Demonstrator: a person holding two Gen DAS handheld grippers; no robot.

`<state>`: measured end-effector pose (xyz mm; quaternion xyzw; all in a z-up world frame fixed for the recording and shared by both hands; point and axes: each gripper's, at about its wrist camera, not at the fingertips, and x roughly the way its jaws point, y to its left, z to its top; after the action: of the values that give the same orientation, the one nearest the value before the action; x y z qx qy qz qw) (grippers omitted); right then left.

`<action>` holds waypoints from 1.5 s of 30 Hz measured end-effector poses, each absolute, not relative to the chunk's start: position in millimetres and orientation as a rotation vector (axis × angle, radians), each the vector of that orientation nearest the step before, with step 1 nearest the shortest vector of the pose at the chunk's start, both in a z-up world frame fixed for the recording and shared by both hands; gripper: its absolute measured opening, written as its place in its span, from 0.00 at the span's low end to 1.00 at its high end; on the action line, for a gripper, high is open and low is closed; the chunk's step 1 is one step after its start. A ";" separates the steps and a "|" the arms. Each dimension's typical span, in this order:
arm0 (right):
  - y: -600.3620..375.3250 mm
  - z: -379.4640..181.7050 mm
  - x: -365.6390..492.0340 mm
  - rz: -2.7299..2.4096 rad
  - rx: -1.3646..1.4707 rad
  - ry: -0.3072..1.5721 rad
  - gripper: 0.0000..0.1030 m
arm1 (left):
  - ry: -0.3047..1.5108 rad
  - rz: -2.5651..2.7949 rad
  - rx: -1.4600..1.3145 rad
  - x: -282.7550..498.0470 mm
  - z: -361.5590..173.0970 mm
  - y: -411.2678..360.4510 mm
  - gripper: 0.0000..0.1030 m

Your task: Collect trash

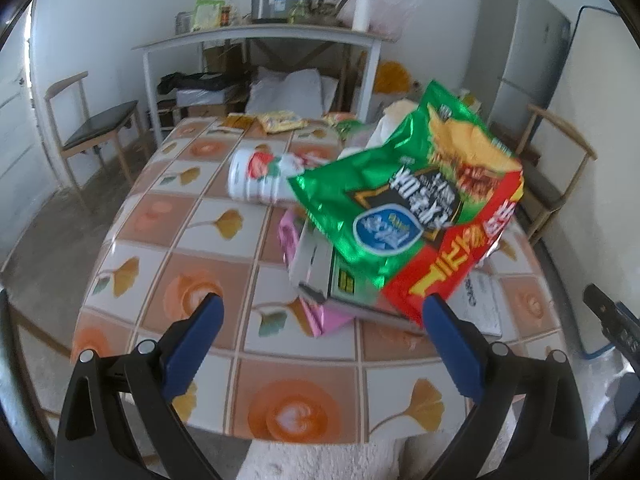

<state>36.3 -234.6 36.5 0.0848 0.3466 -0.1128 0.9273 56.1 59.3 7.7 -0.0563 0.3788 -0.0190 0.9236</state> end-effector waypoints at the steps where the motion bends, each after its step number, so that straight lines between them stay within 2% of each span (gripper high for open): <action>1: -235.1 37.7 37.9 -0.224 0.182 0.705 0.92 | 0.764 -0.063 -0.124 57.7 9.2 61.2 0.94; 8: -248.4 33.4 56.0 -0.140 0.298 0.703 0.92 | 0.662 -0.203 -0.094 62.8 24.9 47.5 0.94; 11: -254.8 28.0 64.2 -0.106 0.345 0.724 0.87 | 0.649 -0.276 -0.050 65.6 30.8 27.2 0.93; 14: -263.6 21.3 69.1 -0.086 0.390 0.744 0.80 | 0.658 -0.349 0.024 66.2 33.1 1.3 0.84; 16: -267.4 19.2 69.1 -0.084 0.406 0.750 0.79 | 0.688 -0.406 0.078 67.2 30.3 -20.9 0.71; 22: -285.2 11.4 65.4 -0.095 0.453 0.772 0.79 | 0.834 -0.555 0.169 77.5 5.7 -79.1 0.59; 27: -299.8 9.8 62.6 -0.113 0.479 0.776 0.79 | 0.891 -0.459 0.109 108.3 -2.0 -71.1 0.58; 45: -304.7 4.2 67.4 -0.104 0.485 0.798 0.79 | 0.707 -0.008 0.014 162.7 30.6 36.6 0.61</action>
<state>67.4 -304.7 4.2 0.2339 0.3844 -0.0502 0.8916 162.7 36.6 30.6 0.0068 0.3462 -0.0040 0.9381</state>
